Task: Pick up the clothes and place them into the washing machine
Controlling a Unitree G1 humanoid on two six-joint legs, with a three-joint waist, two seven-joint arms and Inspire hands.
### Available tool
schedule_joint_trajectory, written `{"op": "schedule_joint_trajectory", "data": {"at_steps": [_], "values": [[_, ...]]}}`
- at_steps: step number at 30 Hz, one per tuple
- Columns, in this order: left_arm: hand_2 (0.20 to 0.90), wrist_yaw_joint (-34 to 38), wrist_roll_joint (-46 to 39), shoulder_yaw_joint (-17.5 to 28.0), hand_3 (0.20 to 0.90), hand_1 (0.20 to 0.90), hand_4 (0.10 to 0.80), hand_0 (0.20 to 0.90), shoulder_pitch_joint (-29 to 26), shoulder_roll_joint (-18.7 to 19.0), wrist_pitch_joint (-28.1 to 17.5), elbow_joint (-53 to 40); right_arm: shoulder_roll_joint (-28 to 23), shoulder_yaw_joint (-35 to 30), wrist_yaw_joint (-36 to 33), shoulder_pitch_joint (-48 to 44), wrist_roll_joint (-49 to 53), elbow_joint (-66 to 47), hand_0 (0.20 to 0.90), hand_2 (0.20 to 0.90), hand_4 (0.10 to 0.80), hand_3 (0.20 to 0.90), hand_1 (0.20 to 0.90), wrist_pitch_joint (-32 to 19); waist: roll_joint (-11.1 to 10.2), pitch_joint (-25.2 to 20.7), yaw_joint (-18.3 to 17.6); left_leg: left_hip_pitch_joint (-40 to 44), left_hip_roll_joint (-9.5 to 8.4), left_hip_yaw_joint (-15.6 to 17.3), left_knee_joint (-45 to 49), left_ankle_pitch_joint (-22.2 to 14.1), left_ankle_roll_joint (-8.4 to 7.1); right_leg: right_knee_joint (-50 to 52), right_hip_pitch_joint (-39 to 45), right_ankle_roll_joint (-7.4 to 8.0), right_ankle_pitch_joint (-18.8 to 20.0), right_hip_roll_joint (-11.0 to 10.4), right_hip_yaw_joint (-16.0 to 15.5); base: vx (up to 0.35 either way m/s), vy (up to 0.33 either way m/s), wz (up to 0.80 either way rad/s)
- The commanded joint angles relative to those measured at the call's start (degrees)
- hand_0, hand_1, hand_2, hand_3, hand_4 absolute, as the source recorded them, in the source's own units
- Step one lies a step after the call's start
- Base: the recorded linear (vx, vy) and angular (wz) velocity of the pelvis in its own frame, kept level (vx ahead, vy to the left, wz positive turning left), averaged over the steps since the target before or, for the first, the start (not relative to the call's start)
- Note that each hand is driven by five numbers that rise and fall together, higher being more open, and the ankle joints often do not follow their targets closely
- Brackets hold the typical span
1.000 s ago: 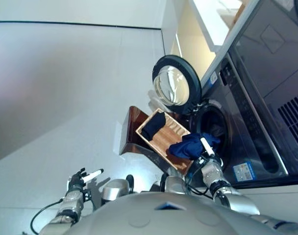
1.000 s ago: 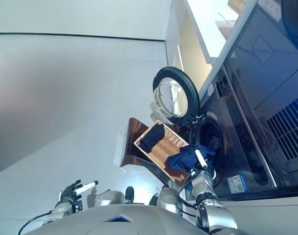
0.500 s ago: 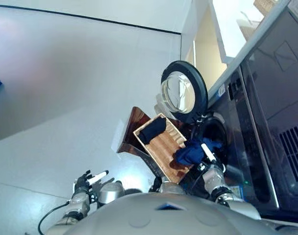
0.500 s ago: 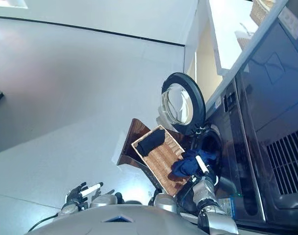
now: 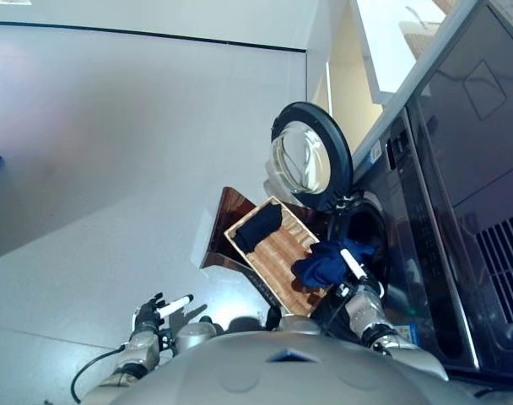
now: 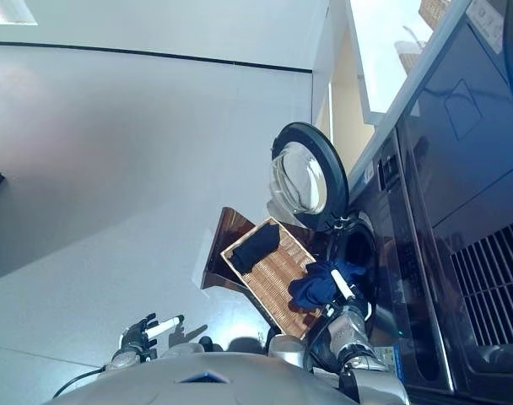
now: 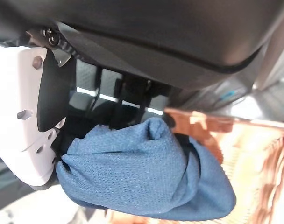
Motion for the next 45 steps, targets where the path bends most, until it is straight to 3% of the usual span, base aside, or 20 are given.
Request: {"op": "schedule_joint_trajectory", "data": {"at_steps": [1,2,6,9,10,14,16,17,20,21,23,26,27,29,34,40,45], "values": [[0.9,-0.19,-0.77,-2.68,0.9,0.9,0.8,0.9,-3.99,-0.73,-2.12,0.25,-1.53,-0.43,0.89,-3.97,-0.25,-4.36,0.2,0.2,0.3,0.2,0.2,-4.69,-1.49,2.08,1.15,-3.26,2.36,-0.02,19.14,3.02,-1.32,2.3,-1.34,1.28,-0.87,0.95,0.98,0.048,-0.147,0.05],[0.9,0.23,-1.38,-3.26,0.9,0.9,0.8,0.9,-4.37,-1.1,-2.13,0.52,-1.42,-0.16,0.54,-4.47,-0.48,-3.85,0.2,0.2,0.3,0.2,0.2,-4.68,-1.85,2.93,1.58,-5.83,1.44,-0.6,20.89,4.7,-0.2,2.33,-0.43,0.91,-1.37,0.93,1.21,0.033,-0.086,0.09],[0.9,0.66,-1.67,-3.76,0.9,0.9,0.8,0.9,-5.0,-1.32,-2.04,0.64,-1.19,0.36,0.46,-4.9,-0.34,-3.39,0.2,0.2,0.3,0.2,0.2,-4.45,-2.71,2.93,1.83,-9.37,0.11,-0.03,17.38,3.66,0.66,3.04,0.04,0.98,-2.09,0.41,2.12,0.067,-0.003,-0.08],[0.9,0.97,-1.8,-4.18,0.9,0.9,0.8,0.9,-5.72,-1.22,-2.05,0.37,-1.32,0.62,0.15,-4.9,-1.21,-2.88,0.2,0.2,0.3,0.2,0.2,-3.94,-2.58,2.93,2.29,-10.24,-0.72,0.09,10.37,4.38,-0.12,4.37,0.69,1.21,-3.17,0.69,3.0,0.154,0.082,-0.07],[0.9,0.92,-2.18,-4.66,0.9,0.9,0.8,0.9,-5.93,-1.24,-2.32,-0.3,-1.89,0.61,-0.2,-4.87,-2.19,-2.62,0.2,0.2,0.3,0.2,0.2,-3.54,-1.43,2.82,2.69,-11.69,-1.38,-2.31,5.89,7.27,-0.72,5.15,1.39,1.35,-4.4,1.33,4.02,0.209,0.157,-0.12],[0.9,1.23,-3.02,-4.77,0.9,0.9,0.8,0.9,-6.63,-1.39,-2.64,0.39,-2.81,0.25,0.18,-4.9,-2.57,-2.27,0.2,0.2,0.3,0.2,0.2,-3.1,0.75,2.45,3.03,-12.5,-1.54,-5.53,-0.08,11.05,-1.37,6.75,3.05,1.7,-7.46,1.5,6.47,0.183,0.179,-0.39],[0.9,1.21,-3.14,-4.95,0.9,0.9,0.8,0.9,-6.87,-1.49,-2.69,0.46,-3.02,-0.03,0.22,-4.81,-2.56,-2.04,0.2,0.2,0.3,0.2,0.2,-2.96,1.11,2.33,2.99,-12.51,-1.39,-4.23,-0.48,11.31,-1.39,6.84,3.69,1.91,-8.01,1.0,6.71,0.171,0.199,-0.42],[0.9,1.16,-3.11,-5.16,0.9,0.9,0.8,0.9,-7.25,-1.42,-2.63,0.54,-3.11,-0.5,0.25,-4.55,-2.26,-2.1,0.2,0.2,0.3,0.2,0.2,-3.06,1.28,2.1,2.78,-12.41,-1.32,-2.1,-0.31,10.89,-1.18,6.85,4.54,2.3,-8.69,0.17,6.7,0.145,0.184,-0.08],[0.9,1.41,-3.43,-5.23,0.9,0.9,0.8,0.9,-7.93,-0.52,-3.1,0.36,-3.24,-0.69,0.15,-4.91,-2.63,-1.3,0.2,0.2,0.3,0.2,0.2,-2.41,1.32,1.67,3.01,-12.91,-3.05,-0.62,1.82,8.43,0.15,8.71,4.28,3.79,-9.39,-2.83,7.53,0.193,0.27,-0.13],[0.9,1.95,-4.22,-4.8,0.9,0.9,0.8,0.9,-8.35,0.4,-3.66,-0.26,-3.35,0.09,0.01,-6.25,-4.19,-0.81,0.2,0.2,0.3,0.2,0.2,-1.69,1.18,2.22,3.68,-13.62,-3.5,1.44,4.35,6.34,1.11,10.97,2.06,4.78,-9.12,-4.37,8.0,0.112,0.271,-0.23],[0.9,2.72,-5.47,-4.35,0.9,0.9,0.8,0.9,-8.84,1.22,-4.18,-0.89,-3.39,0.83,-0.55,-8.37,-5.04,-0.91,0.2,0.2,0.3,0.2,0.2,-1.54,1.33,3.79,4.83,-14.42,-3.08,3.75,5.8,5.21,1.75,12.63,-1.59,5.76,-7.63,-5.43,7.6,-0.075,0.174,-0.49],[0.9,4.08,-7.19,-3.72,0.9,0.9,0.8,0.9,-10.71,2.03,-5.49,-0.84,-3.09,1.98,-0.9,-12.83,-4.14,-1.05,0.2,0.2,0.3,0.2,0.2,-1.73,1.58,6.71,6.28,-16.48,-2.4,7.29,5.51,4.4,1.21,6.65,-6.77,7.7,-1.08,-8.14,6.02,-0.279,0.047,-0.86],[0.9,4.47,-8.02,-3.56,0.9,0.9,0.8,0.9,-11.39,2.42,-5.85,-1.17,-2.82,2.73,-1.23,-14.31,-4.43,-0.95,0.2,0.2,0.3,0.2,0.2,-1.79,1.94,7.43,6.83,-18.05,-0.95,8.28,5.99,4.28,0.83,4.74,-9.08,8.1,1.23,-8.98,5.63,-0.202,-0.061,-1.22],[0.9,4.7,-8.15,-3.76,0.9,0.9,0.8,0.9,-11.41,2.43,-5.74,-0.98,-2.62,3.02,-1.5,-14.61,-4.93,-0.42,0.2,0.2,0.3,0.2,0.2,-1.38,1.39,7.23,7.51,-20.26,-0.21,8.08,7.61,4.07,0.76,1.96,-8.46,7.66,2.06,-9.82,4.44,0.006,-0.033,-1.0],[0.9,5.49,-9.93,-4.58,0.9,0.9,0.8,0.9,-12.83,0.78,-5.93,0.64,-2.2,2.45,-3.25,-17.32,-4.18,1.29,0.2,0.2,0.3,0.2,0.2,-1.4,0.76,9.34,6.26,-22.67,-1.25,7.21,6.67,5.29,-0.03,0.2,-10.43,7.84,3.38,-10.55,1.92,-0.047,0.005,-0.05],[0.9,5.5,-10.01,-6.98,0.9,0.9,0.8,0.9,-14.46,0.04,-6.19,-1.19,-2.32,3.51,-4.95,-20.71,-4.27,-1.37,0.2,0.2,0.3,0.2,0.2,-2.39,1.7,10.34,5.08,-29.02,-2.0,6.27,7.02,6.74,-0.61,1.17,-16.95,7.76,4.1,-11.07,1.76,-0.08,-0.008,0.07],[0.9,5.4,-9.19,-8.31,0.9,0.9,0.8,0.9,-14.62,-0.58,-6.11,-2.34,-2.76,3.98,-4.51,-21.43,-4.34,-1.29,0.2,0.2,0.3,0.2,0.2,-2.16,2.45,10.39,5.22,-28.27,-2.3,6.11,6.11,6.82,-0.6,1.16,-16.76,8.15,3.95,-11.56,2.04,0.021,0.005,0.03]]}}
